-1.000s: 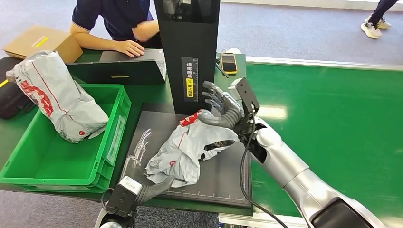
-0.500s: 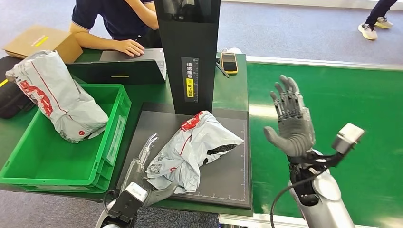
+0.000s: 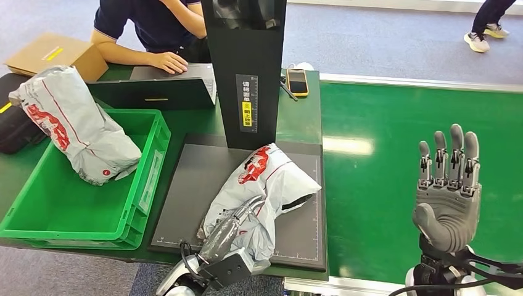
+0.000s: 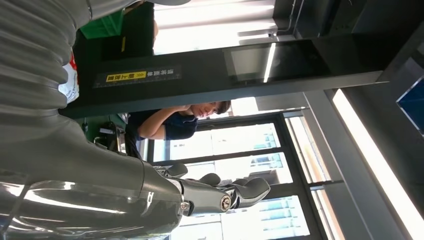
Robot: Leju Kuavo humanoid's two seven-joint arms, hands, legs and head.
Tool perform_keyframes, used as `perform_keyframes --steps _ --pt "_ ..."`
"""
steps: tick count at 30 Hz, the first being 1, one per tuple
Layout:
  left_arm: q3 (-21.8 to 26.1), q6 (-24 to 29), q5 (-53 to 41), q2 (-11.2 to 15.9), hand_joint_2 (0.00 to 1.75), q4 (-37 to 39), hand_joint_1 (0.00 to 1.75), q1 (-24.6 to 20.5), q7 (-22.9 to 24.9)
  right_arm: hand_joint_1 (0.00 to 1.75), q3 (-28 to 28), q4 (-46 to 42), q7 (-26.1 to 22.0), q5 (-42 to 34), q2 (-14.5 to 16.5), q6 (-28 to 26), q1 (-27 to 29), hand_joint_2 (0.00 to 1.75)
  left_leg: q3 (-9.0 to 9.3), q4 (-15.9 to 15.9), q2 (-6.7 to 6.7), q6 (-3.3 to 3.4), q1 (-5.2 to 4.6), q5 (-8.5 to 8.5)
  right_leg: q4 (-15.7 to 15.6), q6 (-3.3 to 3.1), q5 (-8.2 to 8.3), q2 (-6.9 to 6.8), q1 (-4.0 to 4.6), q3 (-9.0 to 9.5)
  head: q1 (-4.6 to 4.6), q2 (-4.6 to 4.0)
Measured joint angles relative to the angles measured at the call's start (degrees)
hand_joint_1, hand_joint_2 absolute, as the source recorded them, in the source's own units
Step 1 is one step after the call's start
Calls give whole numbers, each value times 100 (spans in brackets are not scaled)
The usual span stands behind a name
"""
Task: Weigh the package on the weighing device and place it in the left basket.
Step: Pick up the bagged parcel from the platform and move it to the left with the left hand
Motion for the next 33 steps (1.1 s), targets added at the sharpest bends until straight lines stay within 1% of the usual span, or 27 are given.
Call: perform_keyframes --steps 8,12,15,19,22,26,30,33 --pt "-68 4 -23 -2 175 204 0 -139 -55 0 -288 -319 -101 137 213 279 368 175 0 -1 0 0 0 0 0 0 0 0 0 0 1 0" --pt "-70 83 -63 24 175 286 0 -225 -146 0 -394 -417 -161 274 313 386 442 175 0 -1 1 0 0 0 0 0 0 0 0 1 1 0" --pt "-68 282 -187 49 175 305 0 -282 -174 0 -467 -491 -160 325 371 395 482 175 1 -1 1 0 0 1 0 0 0 0 0 2 1 0" --pt "-13 764 -433 97 175 111 0 -272 -166 0 -532 -568 -157 344 414 424 595 175 1 -1 1 0 0 1 1 0 0 1 1 2 1 0" --pt "109 1033 -593 170 175 -260 0 -198 -114 0 -577 -606 -187 344 423 433 657 175 0 -2 2 0 1 0 1 -1 -1 1 1 1 1 0" --pt "237 1082 -905 263 175 -652 0 -95 51 0 -621 -698 -207 344 431 429 702 175 0 -3 2 0 1 0 1 0 -2 1 1 0 0 0" --pt "257 1039 -1538 314 175 -703 0 -69 342 0 -663 -770 -222 344 436 434 757 175 0 -3 2 0 0 0 1 0 -2 1 1 1 1 0" --pt "257 1041 -1879 364 175 -625 0 -62 451 0 -726 -828 -277 344 447 460 857 175 0 -2 2 0 0 0 1 0 -2 1 0 1 1 0"
